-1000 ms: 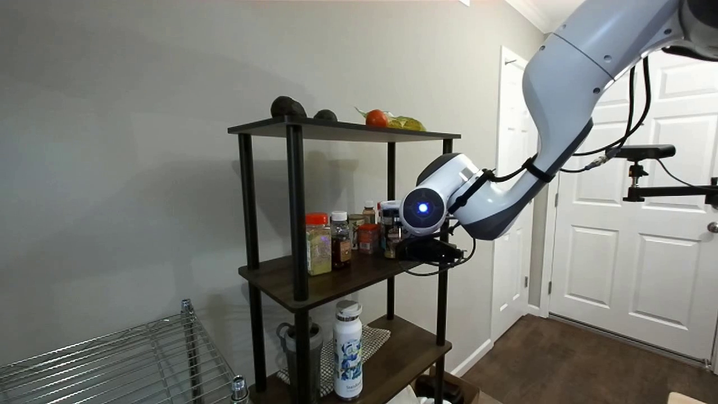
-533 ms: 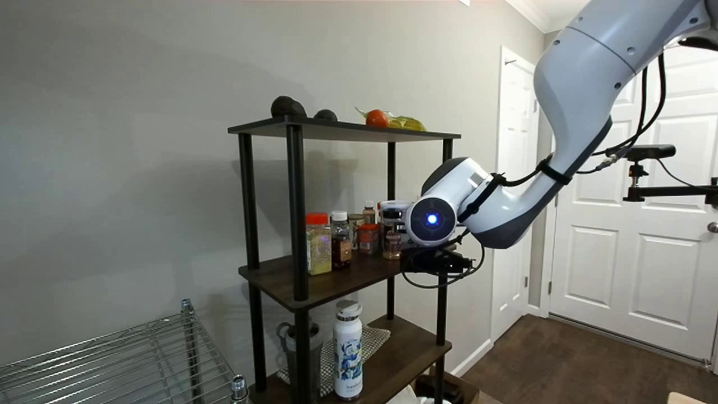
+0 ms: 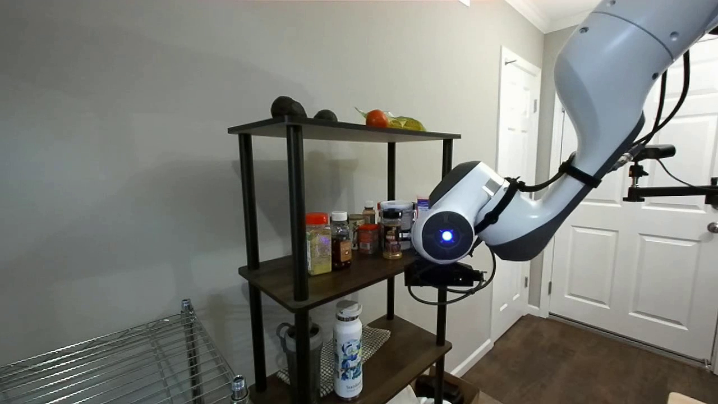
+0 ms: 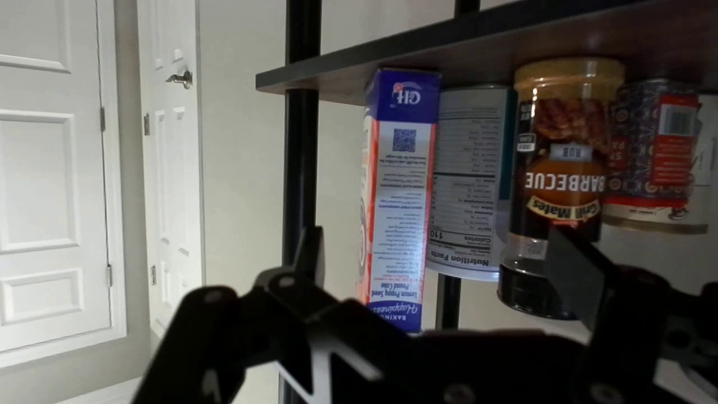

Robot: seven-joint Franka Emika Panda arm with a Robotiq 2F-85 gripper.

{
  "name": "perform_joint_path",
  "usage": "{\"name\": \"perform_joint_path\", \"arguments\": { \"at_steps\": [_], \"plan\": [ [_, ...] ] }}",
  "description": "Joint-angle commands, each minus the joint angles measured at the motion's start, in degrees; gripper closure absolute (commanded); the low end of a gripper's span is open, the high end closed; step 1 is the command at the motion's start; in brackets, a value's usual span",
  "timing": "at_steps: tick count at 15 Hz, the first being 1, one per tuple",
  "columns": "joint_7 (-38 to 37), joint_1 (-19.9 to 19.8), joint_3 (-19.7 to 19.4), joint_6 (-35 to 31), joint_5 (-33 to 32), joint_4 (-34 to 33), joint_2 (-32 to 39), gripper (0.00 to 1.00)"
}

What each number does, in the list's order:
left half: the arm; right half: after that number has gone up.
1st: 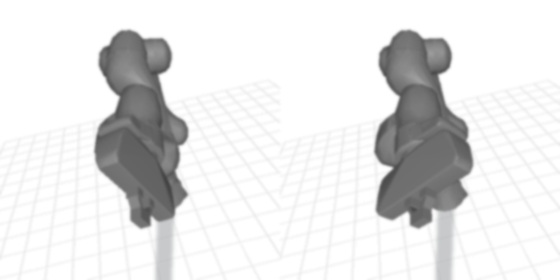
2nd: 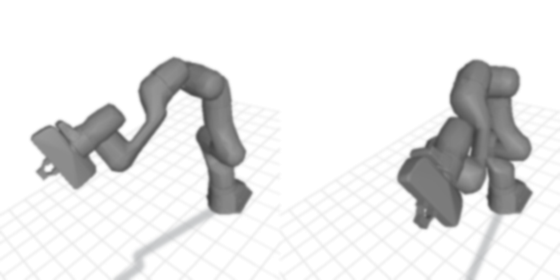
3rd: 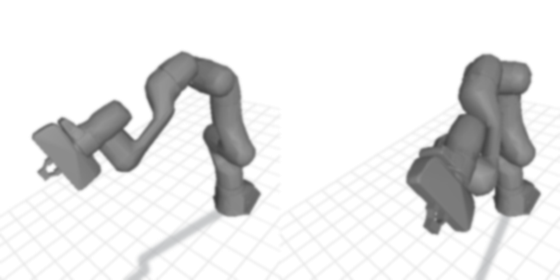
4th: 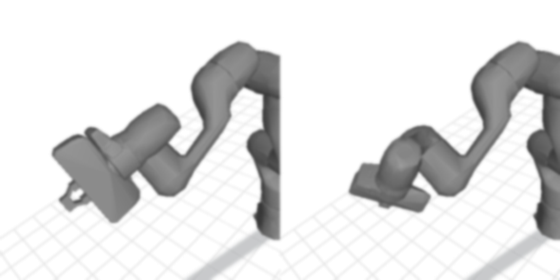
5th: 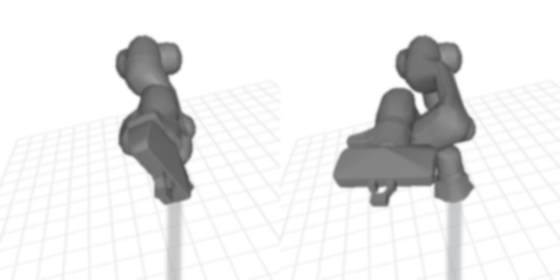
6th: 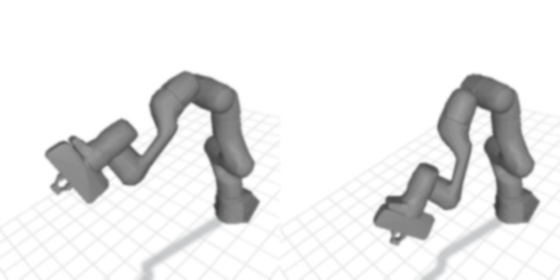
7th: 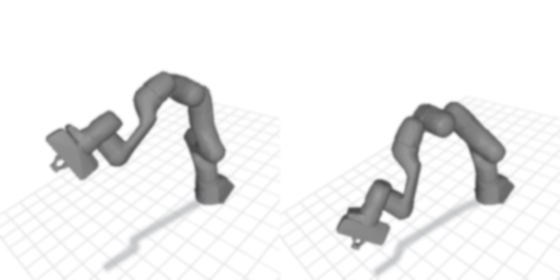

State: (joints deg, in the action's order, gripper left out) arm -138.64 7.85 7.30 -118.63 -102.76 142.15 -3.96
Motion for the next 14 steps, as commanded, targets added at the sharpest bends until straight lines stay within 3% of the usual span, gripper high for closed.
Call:
{"name": "perform_joint_path", "arguments": {
  "at_steps": [1, 10, 13, 14],
  "plan": [
    [-3.47, 2.23, 1.85, 1.43, 1.45, 4.5, -3.12, 0.0],
    [-12.04, 6.52, 5.09, 1.17, 4.42, 10.83, -4.3, 0.0],
    [-10.43, 7.12, 4.91, -2.02, 8.16, 10.02, -6.04, 0.0],
    [-10.38, 6.86, 5.05, 0.32, 6.14, 8.79, -3.1, 0.0]
  ]
}}
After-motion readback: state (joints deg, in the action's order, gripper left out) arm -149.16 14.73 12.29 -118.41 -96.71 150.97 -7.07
